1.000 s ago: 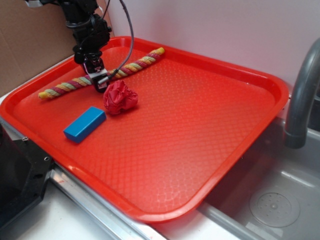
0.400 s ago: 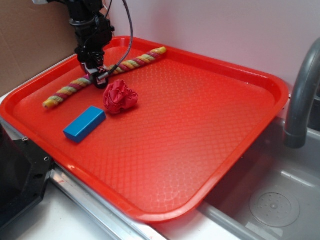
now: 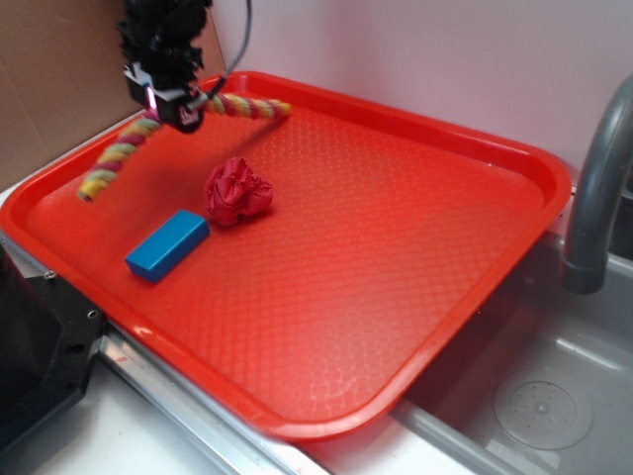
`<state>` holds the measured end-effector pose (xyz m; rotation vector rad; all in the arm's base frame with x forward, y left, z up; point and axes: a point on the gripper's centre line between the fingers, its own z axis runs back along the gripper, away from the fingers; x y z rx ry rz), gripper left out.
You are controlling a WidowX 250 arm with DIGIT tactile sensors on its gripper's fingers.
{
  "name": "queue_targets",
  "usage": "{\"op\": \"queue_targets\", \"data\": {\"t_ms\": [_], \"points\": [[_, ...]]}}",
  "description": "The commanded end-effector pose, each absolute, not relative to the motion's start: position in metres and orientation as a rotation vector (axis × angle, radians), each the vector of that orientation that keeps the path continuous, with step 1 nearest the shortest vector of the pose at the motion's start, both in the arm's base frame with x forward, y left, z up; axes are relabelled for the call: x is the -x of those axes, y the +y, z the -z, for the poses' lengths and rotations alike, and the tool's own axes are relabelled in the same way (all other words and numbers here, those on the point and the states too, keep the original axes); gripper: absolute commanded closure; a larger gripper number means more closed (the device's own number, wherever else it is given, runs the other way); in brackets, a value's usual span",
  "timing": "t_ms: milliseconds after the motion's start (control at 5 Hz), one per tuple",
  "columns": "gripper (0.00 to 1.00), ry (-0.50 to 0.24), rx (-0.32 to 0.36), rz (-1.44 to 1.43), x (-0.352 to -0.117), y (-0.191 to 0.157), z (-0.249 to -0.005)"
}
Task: Grab the multicolored rope.
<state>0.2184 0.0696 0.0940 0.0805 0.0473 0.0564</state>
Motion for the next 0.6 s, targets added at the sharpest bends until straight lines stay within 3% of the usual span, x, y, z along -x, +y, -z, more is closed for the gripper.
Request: {"op": "queue_targets", "data": {"t_ms": [0,200,400], "points": [[1.00,-0.060,-0.023,-0.139,-0.204,0.026,-0.177],[1.00,-0.100,0.010,-0.141,-0.196,0.011,-0.187],[1.00,-0.089,-0.008,-0.147,-0.197,0.013,-0.183]]}}
